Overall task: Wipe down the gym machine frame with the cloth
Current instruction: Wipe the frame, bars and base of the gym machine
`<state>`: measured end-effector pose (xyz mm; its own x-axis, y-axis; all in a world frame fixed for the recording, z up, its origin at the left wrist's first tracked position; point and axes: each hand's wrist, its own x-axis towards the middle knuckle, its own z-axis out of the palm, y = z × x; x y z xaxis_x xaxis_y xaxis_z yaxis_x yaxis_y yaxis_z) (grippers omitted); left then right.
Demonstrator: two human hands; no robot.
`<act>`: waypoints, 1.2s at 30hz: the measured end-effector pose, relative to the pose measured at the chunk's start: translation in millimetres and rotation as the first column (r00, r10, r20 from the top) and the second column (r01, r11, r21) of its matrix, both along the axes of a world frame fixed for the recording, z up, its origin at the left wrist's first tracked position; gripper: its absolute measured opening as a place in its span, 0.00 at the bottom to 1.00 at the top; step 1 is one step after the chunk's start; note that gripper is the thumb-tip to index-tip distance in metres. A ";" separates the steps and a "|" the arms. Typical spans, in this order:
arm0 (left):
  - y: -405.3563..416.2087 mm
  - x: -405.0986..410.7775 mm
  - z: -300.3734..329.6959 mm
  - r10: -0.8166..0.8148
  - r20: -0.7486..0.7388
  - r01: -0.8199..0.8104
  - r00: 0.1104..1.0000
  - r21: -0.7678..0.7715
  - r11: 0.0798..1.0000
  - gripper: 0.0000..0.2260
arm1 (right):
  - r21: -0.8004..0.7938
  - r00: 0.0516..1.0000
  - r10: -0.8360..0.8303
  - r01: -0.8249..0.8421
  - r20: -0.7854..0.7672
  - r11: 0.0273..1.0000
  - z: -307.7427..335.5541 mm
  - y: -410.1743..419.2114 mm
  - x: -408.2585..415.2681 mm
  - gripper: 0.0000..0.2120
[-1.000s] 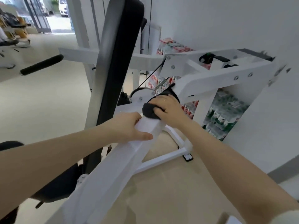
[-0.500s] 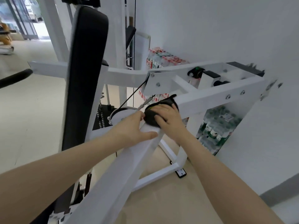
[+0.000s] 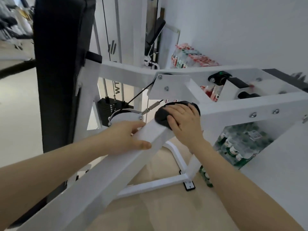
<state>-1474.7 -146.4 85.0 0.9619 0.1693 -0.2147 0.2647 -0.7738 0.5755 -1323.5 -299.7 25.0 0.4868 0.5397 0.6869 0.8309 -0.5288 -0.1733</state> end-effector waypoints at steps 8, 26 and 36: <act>15.1 -66.2 5.2 0.100 -0.047 -0.100 0.994 0.002 0.995 0.33 | -0.136 0.991 0.019 -0.037 -0.132 0.990 14.6 43.7 -78.3 0.20; 116.0 -359.3 -10.8 -0.194 -0.178 0.163 0.965 -0.171 0.972 0.21 | -0.142 0.958 0.236 -0.259 -0.161 0.955 2.6 96.0 -342.7 0.18; 130.9 -400.4 -20.0 -0.235 -0.116 0.143 0.965 -0.517 0.844 0.17 | 0.373 0.905 0.094 0.076 -0.415 0.925 -34.4 111.4 -465.9 0.19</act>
